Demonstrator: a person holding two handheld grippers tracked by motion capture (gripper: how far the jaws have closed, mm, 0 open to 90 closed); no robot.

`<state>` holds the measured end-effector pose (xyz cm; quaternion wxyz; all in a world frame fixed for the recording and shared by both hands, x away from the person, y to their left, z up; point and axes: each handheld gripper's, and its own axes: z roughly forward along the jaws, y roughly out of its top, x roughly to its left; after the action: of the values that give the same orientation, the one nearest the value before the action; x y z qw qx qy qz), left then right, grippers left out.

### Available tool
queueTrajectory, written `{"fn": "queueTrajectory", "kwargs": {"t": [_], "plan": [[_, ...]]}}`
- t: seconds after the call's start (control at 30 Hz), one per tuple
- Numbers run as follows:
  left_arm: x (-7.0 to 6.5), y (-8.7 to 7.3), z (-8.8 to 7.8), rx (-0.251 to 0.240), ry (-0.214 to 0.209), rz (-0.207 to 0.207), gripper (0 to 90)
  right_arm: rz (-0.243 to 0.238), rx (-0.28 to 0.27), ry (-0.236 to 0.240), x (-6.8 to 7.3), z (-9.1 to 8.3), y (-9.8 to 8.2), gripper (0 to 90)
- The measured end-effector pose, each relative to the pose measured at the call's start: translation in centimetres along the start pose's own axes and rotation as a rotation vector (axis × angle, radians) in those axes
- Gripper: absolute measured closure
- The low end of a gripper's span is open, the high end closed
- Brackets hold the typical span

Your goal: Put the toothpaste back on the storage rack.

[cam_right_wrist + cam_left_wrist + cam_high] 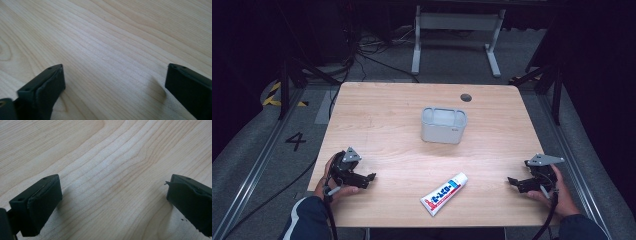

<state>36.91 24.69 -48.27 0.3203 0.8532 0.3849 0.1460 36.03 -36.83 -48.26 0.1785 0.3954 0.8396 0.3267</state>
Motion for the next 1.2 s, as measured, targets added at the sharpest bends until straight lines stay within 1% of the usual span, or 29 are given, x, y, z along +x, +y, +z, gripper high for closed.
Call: {"fn": "queueTrajectory", "kwargs": {"t": [0.03, 0.07, 0.1, 0.13, 0.2, 0.23, 0.27, 0.3, 0.33, 0.37, 0.4, 0.43, 0.5, 0.53, 0.6, 0.63, 0.7, 0.77, 0.87, 0.9, 0.97, 1.0, 1.07, 1.1, 1.17, 1.2], "plan": [[0.0, 0.0, 0.0, 0.0, 0.001, -0.001, 0.4, -0.004, 0.002, 0.008, 0.1, -0.1, 0.1, 8.8], [0.0, 0.0, 0.0, 0.0, 0.001, -0.002, 0.4, -0.008, 0.005, 0.029, 0.1, -0.2, 0.1, 15.9], [0.0, 0.0, 0.0, -0.002, -0.001, -0.002, 0.4, -0.014, 0.003, 0.043, 0.2, -0.3, 0.2, 17.7], [0.0, 0.0, 0.0, -0.002, -0.001, -0.002, 0.4, -0.014, 0.003, 0.043, 0.2, -0.3, 0.2, 17.7], [-0.1, -0.1, 0.0, 0.001, -0.006, -0.015, 0.4, -0.023, 0.008, 0.042, 0.4, -0.3, 0.3, 18.2], [0.0, 0.0, 0.0, -0.003, 0.0, 0.001, 0.4, -0.031, 0.008, 0.054, 0.5, -0.3, 0.4, 21.7], [-0.1, 0.0, 0.0, -0.001, -0.004, -0.006, 0.4, -0.044, 0.006, 0.059, 0.7, -0.3, 0.5, 23.9], [0.0, 0.0, 0.0, -0.002, -0.001, 0.0, 0.4, -0.054, 0.004, 0.061, 0.9, -0.3, 0.7, 23.8], [-0.1, -0.1, 0.0, -0.001, -0.004, -0.011, 0.4, -0.058, 0.004, 0.062, 1.1, -0.3, 0.8, 23.5], [0.0, 0.0, 0.0, -0.003, 0.0, -0.002, 0.4, -0.064, 0.004, 0.068, 1.3, -0.3, 0.9, 23.5], [0.0, 0.0, 0.0, -0.002, -0.001, -0.001, 0.4, -0.07, 0.004, 0.079, 1.5, -0.3, 1.1, 23.5], [0.0, 0.0, 0.0, -0.002, -0.001, -0.001, 0.4, -0.07, 0.004, 0.079, 1.5, -0.3, 1.1, 23.5], [-0.1, 0.0, 0.0, -0.001, -0.003, -0.008, 0.4, -0.089, 0.0, 0.09, 1.9, -0.4, 1.3, 23.0], [-0.1, 0.0, 0.0, -0.003, 0.0, -0.002, 0.4, -0.095, -0.002, 0.097, 2.1, -0.5, 1.5, 23.3], [-0.1, 0.0, 0.0, -0.001, -0.003, -0.006, 0.4, -0.107, -0.004, 0.111, 2.4, -0.5, 1.7, 25.5], [-0.1, -0.1, 0.0, -0.002, -0.003, -0.01, 0.4, -0.123, -0.008, 0.116, 2.6, -0.5, 1.8, 26.3], [-0.1, 0.0, 0.0, 0.0, -0.003, -0.005, 0.4, -0.129, -0.011, 0.124, 2.9, -0.6, 2.0, 26.2], [-0.1, -0.1, 0.0, 0.001, -0.006, -0.013, 0.4, -0.149, -0.014, 0.136, 3.2, -0.6, 2.4, 26.0], [-0.1, -0.1, 0.0, 0.002, -0.007, -0.011, 0.5, -0.161, -0.021, 0.158, 3.5, -0.6, 2.7, 25.8], [-0.1, -0.1, 0.0, 0.002, -0.007, -0.011, 0.5, -0.161, -0.021, 0.158, 3.5, -0.6, 2.7, 25.8], [-0.1, -0.1, 0.0, 0.001, -0.006, -0.012, 0.5, -0.181, -0.015, 0.164, 3.9, -0.6, 3.0, 25.8], [-0.1, -0.1, 0.0, 0.001, -0.006, -0.011, 0.5, -0.194, -0.014, 0.177, 4.1, -0.6, 3.3, 25.8], [-0.1, -0.1, 0.0, 0.001, -0.007, -0.012, 0.5, -0.211, -0.019, 0.186, 4.4, -0.7, 3.7, 25.8], [-0.1, -0.1, 0.0, 0.002, -0.006, -0.012, 0.5, -0.211, -0.019, 0.186, 4.4, -0.7, 3.7, 25.8], [-0.1, -0.1, 0.0, 0.002, -0.007, -0.011, 0.5, -0.231, -0.022, 0.202, 4.7, -0.8, 4.1, 25.8], [-0.1, -0.1, 0.0, 0.001, -0.006, -0.011, 0.5, -0.258, -0.022, 0.213, 5.1, -0.8, 4.5, 25.9]]}}
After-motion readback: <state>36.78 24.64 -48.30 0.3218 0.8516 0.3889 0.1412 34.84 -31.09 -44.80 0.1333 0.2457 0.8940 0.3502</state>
